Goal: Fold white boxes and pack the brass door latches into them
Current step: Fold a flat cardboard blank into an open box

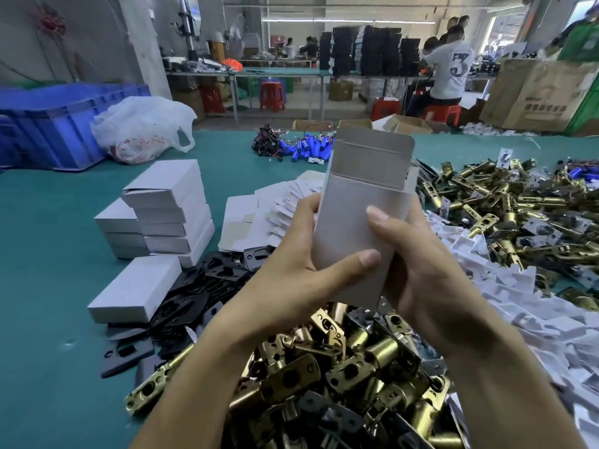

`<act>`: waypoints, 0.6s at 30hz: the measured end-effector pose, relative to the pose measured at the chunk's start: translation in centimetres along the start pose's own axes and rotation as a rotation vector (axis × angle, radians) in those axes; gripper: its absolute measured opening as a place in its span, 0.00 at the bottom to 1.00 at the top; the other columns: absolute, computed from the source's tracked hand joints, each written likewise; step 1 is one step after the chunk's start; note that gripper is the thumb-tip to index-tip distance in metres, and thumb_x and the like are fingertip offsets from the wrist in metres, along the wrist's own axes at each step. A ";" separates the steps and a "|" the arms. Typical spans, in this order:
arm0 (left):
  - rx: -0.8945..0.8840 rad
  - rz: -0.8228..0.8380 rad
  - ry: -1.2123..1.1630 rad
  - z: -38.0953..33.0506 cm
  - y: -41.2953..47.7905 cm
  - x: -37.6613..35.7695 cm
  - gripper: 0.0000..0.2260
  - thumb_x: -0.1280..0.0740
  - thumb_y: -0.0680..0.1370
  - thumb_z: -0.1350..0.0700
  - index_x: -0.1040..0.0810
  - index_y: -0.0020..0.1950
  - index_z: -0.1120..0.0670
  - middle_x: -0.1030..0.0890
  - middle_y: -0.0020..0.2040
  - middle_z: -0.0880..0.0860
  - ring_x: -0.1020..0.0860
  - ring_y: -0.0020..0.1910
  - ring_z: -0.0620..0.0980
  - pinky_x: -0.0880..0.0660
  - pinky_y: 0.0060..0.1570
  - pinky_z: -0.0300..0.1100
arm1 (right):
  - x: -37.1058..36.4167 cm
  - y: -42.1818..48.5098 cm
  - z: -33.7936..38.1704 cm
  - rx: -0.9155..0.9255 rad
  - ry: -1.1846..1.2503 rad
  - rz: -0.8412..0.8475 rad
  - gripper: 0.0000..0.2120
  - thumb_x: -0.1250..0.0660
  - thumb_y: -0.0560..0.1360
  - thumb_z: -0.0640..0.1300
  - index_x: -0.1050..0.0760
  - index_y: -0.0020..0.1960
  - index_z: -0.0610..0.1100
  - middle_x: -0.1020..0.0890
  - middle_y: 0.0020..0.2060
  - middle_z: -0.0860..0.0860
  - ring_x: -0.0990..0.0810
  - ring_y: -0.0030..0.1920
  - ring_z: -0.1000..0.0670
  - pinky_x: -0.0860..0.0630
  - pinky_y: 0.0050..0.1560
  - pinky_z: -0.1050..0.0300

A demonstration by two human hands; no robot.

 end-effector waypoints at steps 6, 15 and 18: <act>0.033 0.001 -0.075 1.3 0.2 0.6 0.24 0.27 0.75 0.55 0.33 0.66 0.44 0.17 0.54 0.50 0.14 0.47 0.57 0.18 0.34 0.45 | 0.4 0.1 -0.8 -0.081 -0.261 0.024 0.26 0.38 0.72 0.61 0.31 0.69 0.57 0.17 0.57 0.55 0.18 0.57 0.56 0.19 0.51 0.60; 0.070 -0.568 -0.222 3.3 -0.1 8.0 0.26 0.21 0.61 0.49 0.26 0.55 0.46 0.18 0.53 0.54 0.14 0.48 0.56 0.16 0.38 0.51 | 2.6 -2.9 -4.6 -0.449 -1.147 0.509 0.24 0.20 0.65 0.56 0.23 0.58 0.68 0.20 0.54 0.66 0.23 0.54 0.65 0.25 0.57 0.61; 0.091 -0.594 -0.255 3.5 -0.3 8.3 0.25 0.21 0.62 0.51 0.23 0.57 0.51 0.16 0.52 0.53 0.14 0.48 0.58 0.17 0.36 0.49 | 2.2 -3.5 -5.1 -0.521 -1.110 0.563 0.23 0.20 0.65 0.51 0.22 0.55 0.68 0.21 0.50 0.72 0.22 0.51 0.67 0.26 0.52 0.64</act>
Point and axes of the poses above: each hand's wrist, its own y-axis towards the middle knuckle, its own x-axis out of the back of the hand, z = x × y, the point moved 10 cm from there along y, towards the middle knuckle
